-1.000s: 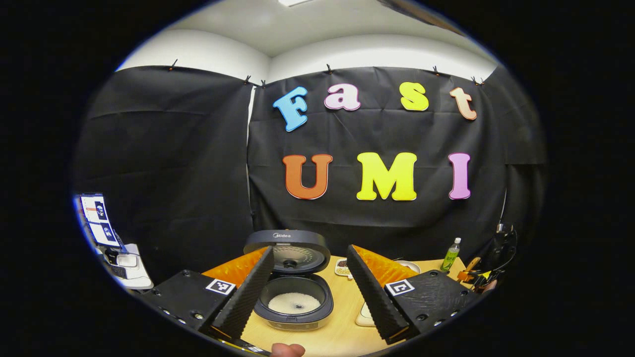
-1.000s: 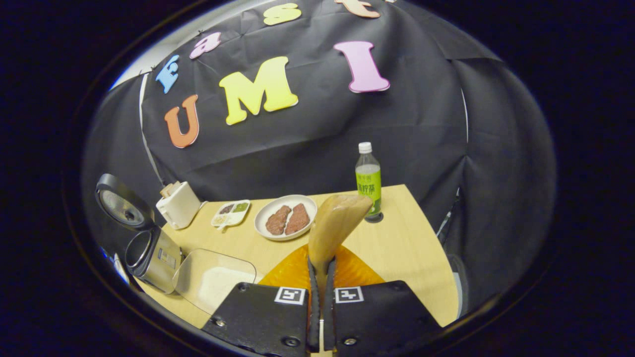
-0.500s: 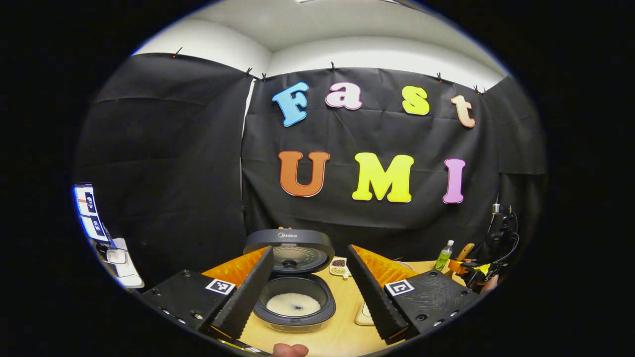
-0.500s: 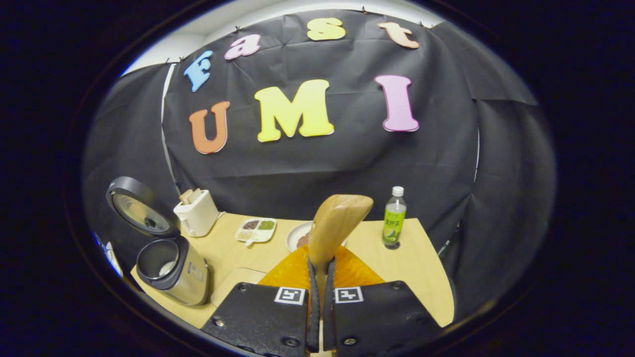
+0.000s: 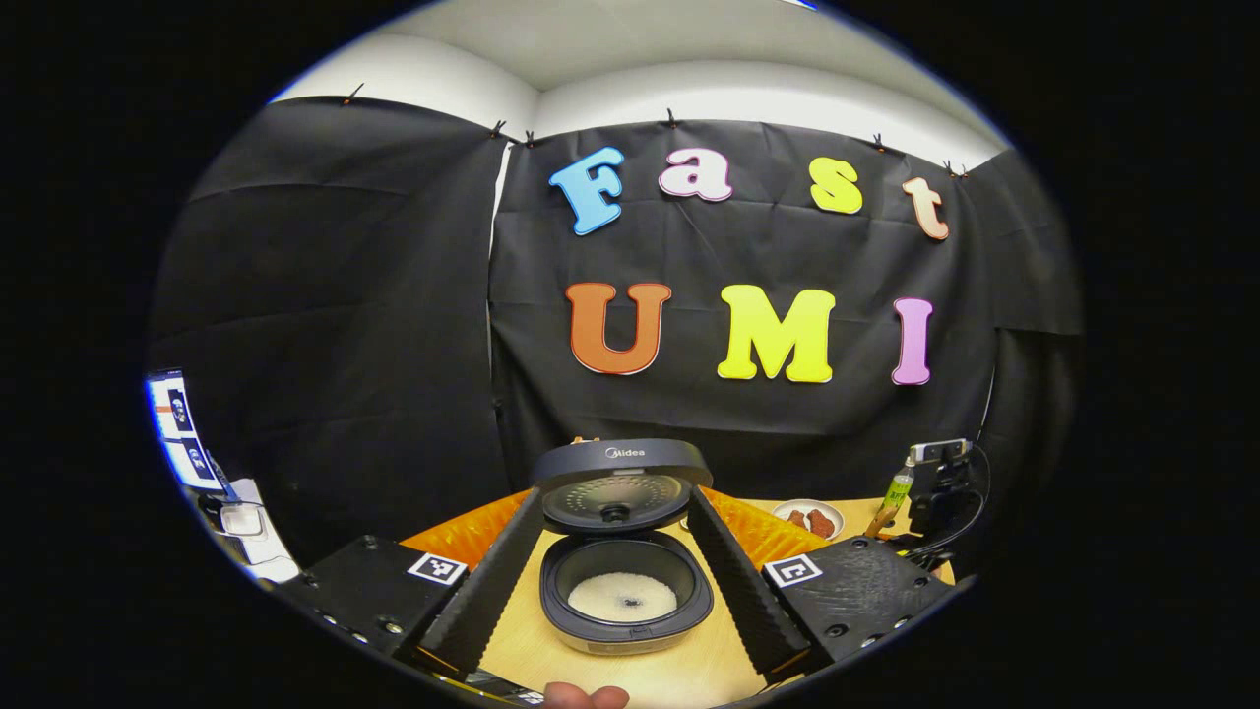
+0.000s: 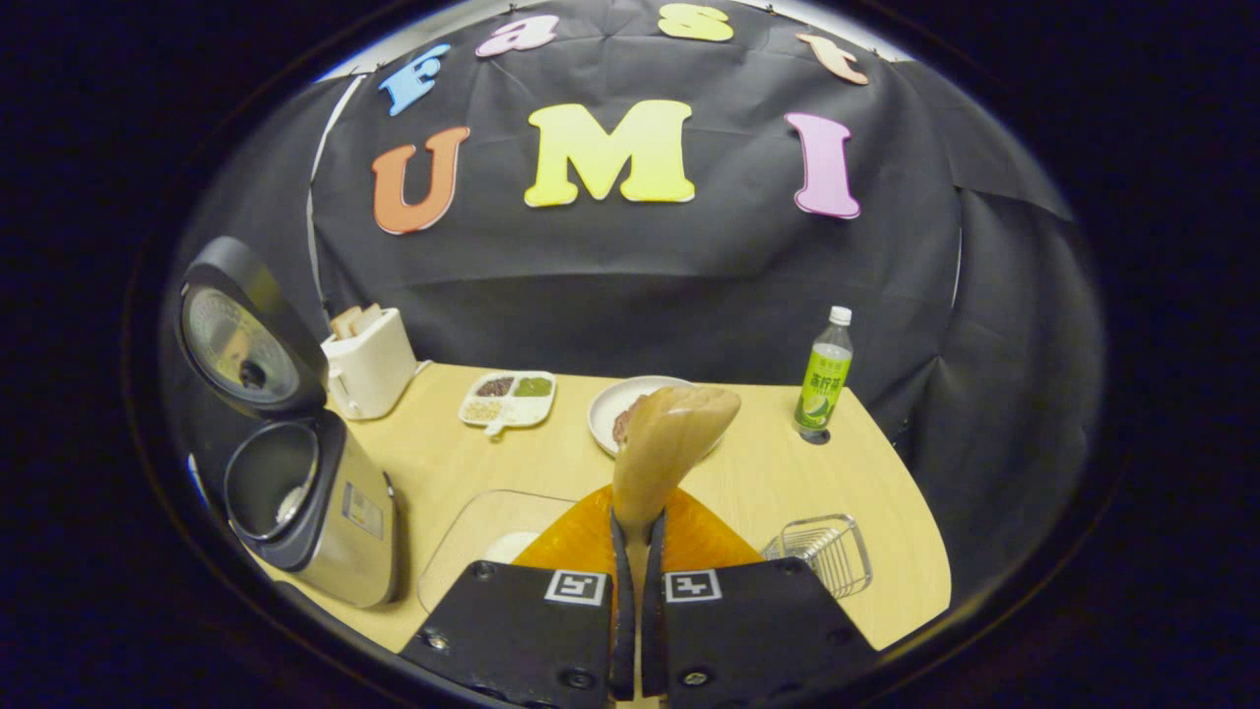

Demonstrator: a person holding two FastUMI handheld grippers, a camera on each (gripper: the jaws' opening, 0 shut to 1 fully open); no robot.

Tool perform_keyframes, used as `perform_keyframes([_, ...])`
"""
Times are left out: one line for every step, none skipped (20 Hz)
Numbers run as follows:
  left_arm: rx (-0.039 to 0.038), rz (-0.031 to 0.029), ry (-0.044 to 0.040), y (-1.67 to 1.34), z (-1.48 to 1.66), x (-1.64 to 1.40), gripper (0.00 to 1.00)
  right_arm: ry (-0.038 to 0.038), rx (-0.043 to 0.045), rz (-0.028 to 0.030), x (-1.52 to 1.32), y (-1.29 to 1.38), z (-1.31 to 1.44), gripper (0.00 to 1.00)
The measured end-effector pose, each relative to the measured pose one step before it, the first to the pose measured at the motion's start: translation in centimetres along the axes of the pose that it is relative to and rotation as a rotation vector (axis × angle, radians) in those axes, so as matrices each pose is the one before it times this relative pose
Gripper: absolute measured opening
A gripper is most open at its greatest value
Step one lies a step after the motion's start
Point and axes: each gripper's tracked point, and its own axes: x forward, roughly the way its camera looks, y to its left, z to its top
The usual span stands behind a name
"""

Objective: Close the left gripper, press the button to open the rice cooker; take a wooden spoon from the chopstick holder with the right hand, scoop a spoonful of rice and pour it into the rice cooker, then put the wooden spoon back into the chopstick holder.

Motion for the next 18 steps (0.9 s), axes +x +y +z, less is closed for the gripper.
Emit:
perform_keyframes([-0.004,0.00249,-0.00119,0.384,0.0,-0.034,0.95,0.00124,-0.01109,-0.02754,0.327,-0.167,-0.492,0.08])
perform_keyframes([-0.00079,0.0044,-0.00145,0.454,-0.013,0.104,0.95,-0.00338,-0.00596,-0.02143,0.211,0.015,-0.419,0.08])
perform_keyframes([0.00257,0.00862,0.00425,0.429,-0.155,-0.01,0.95,0.00116,-0.00453,-0.0172,0.242,0.032,-0.344,0.08])
perform_keyframes([0.00343,0.00583,0.00613,0.354,-0.246,-0.062,0.95,0.00481,-0.00774,-0.01171,0.367,0.112,-0.547,0.08])
perform_keyframes([0.00458,0.00406,0.00715,0.231,-0.256,-0.001,0.95,0.01156,-0.00382,-0.00633,0.338,0.19,-0.678,0.08])
perform_keyframes([0.00334,0.00701,0.00355,0.291,-0.118,0.04,0.95,-0.00012,0.00306,-0.00077,0.192,0.299,-0.183,0.08])
perform_keyframes([-0.00082,0.00373,0.00184,0.238,-0.041,-0.125,0.95,-0.00668,-0.0022,-0.00943,0.234,0.133,0.133,0.08])
perform_keyframes([-0.00456,0.0014,0.00052,0.074,0.034,-0.088,0.95,-0.00385,0.0014,0.00019,0.141,0.261,0.048,0.08])
perform_keyframes([-0.00535,0.00464,0.00139,0.141,-0.013,-0.17,0.95,-0.00033,0.0067,0.00539,0.263,0.546,-0.031,0.08])
perform_keyframes([-0.00452,0.00685,0.00143,0.173,-0.121,-0.123,0.95,0.00529,0.0061,0.01303,0.288,0.762,-0.218,0.08])
perform_keyframes([-0.00199,0.00599,0.00188,0.088,-0.112,-0.175,0.95,0.00539,0.01005,0.02173,0.109,0.864,-0.149,0.08])
perform_keyframes([-0.00004,0.00602,0.00038,0.06,-0.032,-0.157,0.95,0.00538,0.01024,0.01875,0.178,0.756,-0.153,0.08])
perform_keyframes([0.00027,0.00764,0.00046,0.188,-0.009,-0.136,0.95,0.00453,0.00869,0.01843,0.101,0.715,-0.092,0.08])
perform_keyframes([-0.00165,0.0078,0.00285,0.154,-0.111,-0.122,0.95,0.00708,0.01412,0.02529,0.146,0.822,-0.12,0.08])
perform_keyframes([-0.00279,0.00893,0.00238,0.093,-0.101,-0.161,0.95,0.01168,0.01795,0.02757,0.053,0.853,-0.157,0.08])
perform_keyframes([-0.00234,0.00923,0.00232,0.086,-0.078,-0.049,0.95,0.01464,0.02265,0.0303,0.094,0.802,-0.171,0.08])
perform_keyframes([-0.00083,0.00507,0.00335,0.004,-0.121,-0.169,0.95,0.01241,0.02189,0.02983,-0.008,0.803,-0.097,0.08])
perform_keyframes([0.00181,0.00611,0.00024,0.09,-0.091,-0.141,0.95,0.01249,0.01969,0.02909,0.09,0.687,-0.122,0.08])
